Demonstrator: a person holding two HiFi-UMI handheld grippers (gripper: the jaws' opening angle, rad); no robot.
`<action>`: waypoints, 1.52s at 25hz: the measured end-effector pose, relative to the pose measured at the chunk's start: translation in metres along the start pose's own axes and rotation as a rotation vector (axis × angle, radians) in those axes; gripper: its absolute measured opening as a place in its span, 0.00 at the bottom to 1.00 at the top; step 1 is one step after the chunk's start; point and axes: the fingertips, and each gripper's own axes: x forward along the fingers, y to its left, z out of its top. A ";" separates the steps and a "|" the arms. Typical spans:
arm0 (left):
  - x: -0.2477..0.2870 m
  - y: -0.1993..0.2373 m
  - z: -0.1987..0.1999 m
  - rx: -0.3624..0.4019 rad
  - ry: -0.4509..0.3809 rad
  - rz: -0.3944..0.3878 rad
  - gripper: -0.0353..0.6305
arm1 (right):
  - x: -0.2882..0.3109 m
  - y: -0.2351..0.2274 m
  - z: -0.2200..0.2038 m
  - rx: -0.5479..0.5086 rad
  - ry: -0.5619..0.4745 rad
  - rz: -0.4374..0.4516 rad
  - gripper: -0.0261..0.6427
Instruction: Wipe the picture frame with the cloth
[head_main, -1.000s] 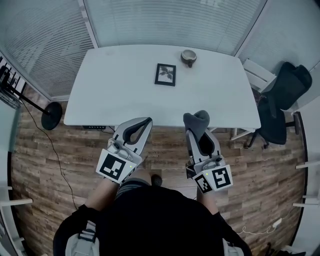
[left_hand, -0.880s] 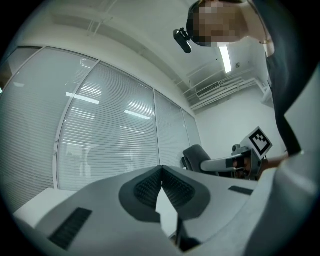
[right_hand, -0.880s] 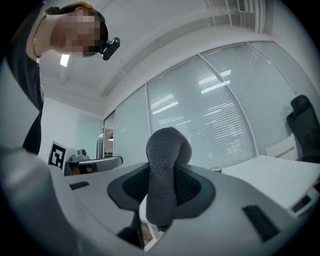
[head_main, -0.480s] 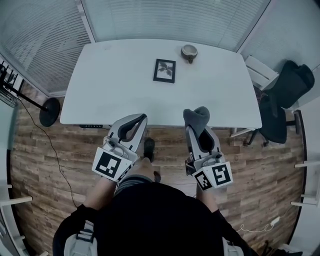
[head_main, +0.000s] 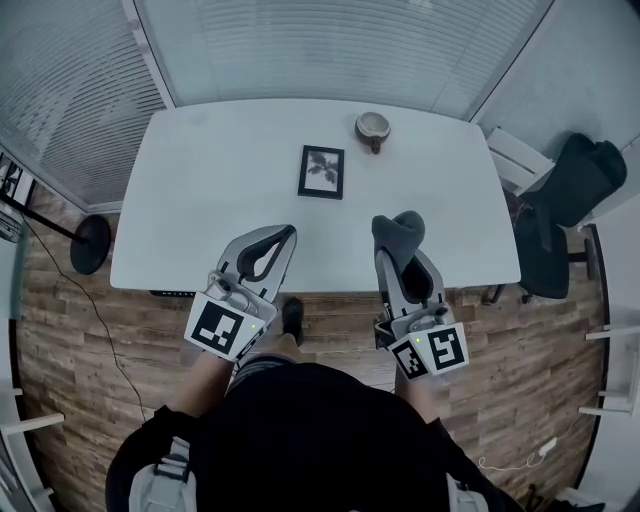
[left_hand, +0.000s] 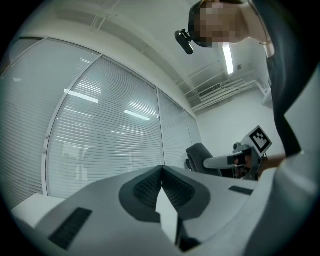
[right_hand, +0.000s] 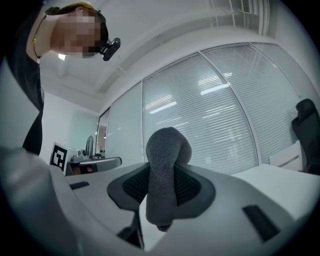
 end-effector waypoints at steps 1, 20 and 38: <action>0.007 0.006 -0.001 0.001 -0.001 0.000 0.07 | 0.007 -0.005 0.001 0.000 0.000 -0.002 0.22; 0.099 0.102 -0.023 -0.018 0.027 -0.035 0.07 | 0.129 -0.061 -0.006 0.020 0.014 -0.038 0.22; 0.124 0.129 -0.053 -0.029 0.107 0.013 0.07 | 0.166 -0.101 -0.026 0.025 0.080 -0.012 0.22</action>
